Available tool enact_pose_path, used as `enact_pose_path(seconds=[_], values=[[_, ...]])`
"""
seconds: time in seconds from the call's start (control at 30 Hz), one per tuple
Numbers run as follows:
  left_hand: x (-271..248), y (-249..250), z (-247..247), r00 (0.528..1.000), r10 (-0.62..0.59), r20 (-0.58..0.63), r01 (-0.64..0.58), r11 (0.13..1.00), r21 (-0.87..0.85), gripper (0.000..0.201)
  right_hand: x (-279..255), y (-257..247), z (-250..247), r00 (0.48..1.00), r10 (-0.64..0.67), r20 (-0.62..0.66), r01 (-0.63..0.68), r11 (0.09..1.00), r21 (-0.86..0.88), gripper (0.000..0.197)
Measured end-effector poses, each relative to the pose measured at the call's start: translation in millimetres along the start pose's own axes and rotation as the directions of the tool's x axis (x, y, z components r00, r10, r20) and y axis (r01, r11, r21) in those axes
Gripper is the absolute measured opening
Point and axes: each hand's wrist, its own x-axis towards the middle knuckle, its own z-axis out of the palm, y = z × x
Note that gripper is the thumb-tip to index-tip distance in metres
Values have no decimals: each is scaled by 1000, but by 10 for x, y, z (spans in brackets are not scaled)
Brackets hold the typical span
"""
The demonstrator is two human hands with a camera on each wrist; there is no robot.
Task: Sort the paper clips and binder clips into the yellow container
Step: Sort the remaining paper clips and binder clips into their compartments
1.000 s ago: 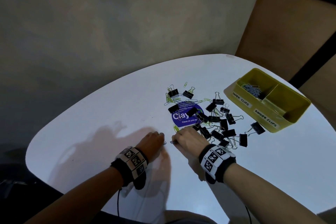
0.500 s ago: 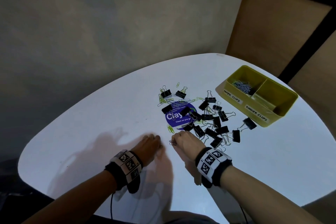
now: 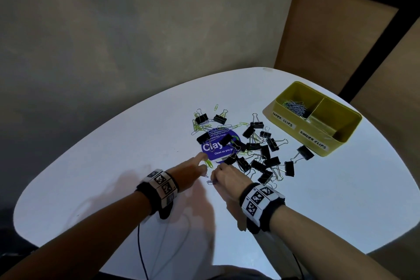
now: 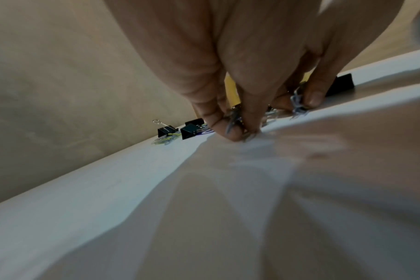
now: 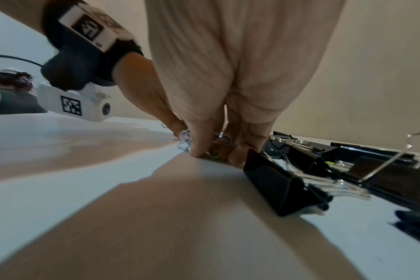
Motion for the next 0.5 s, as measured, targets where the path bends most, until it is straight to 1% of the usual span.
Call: enact_pose_path(seconds=[0.07,0.1,0.13,0.17,0.2,0.23,0.27,0.3,0.33,0.43,0.5], values=[[117,-43,-13,998,35,-52,-31,996,78,34,-5,-7,-18,1000,-13,-5,13,999,-39,27],[170,-47,-47,995,34,-95,-29,998,50,34,-12,-17,-27,1000,-19,-3,19,998,-62,27],[199,-34,-90,995,21,-98,-25,999,-43,29,-18,-26,-32,1000,-29,-7,28,996,-87,27],[209,-27,-136,996,49,-71,-58,991,-117,23,-28,-40,-42,999,-39,-10,38,992,-119,26],[219,-64,-115,992,91,-85,-100,989,-105,20,-42,-49,-50,999,-51,-18,48,988,-145,26],[239,-104,-64,989,118,-92,-128,985,-112,22,-55,-56,-58,998,-59,-24,55,986,-160,25],[250,-115,-44,989,129,-74,-138,982,-132,24,-60,-56,-60,997,-65,-29,60,984,-168,25],[257,-121,-21,982,157,-104,-169,979,-111,26,-69,-57,-65,998,-64,-27,59,984,-168,24],[253,-119,-36,981,160,-112,-171,980,-102,26,-71,-50,-62,997,-68,-30,62,985,-159,24],[272,-169,24,969,136,-207,-159,982,-100,22,-84,-33,-71,999,-27,-41,24,997,-68,23],[261,-201,80,975,87,-206,-115,985,-128,22,-85,-20,-67,998,-26,-57,22,997,-71,22]])
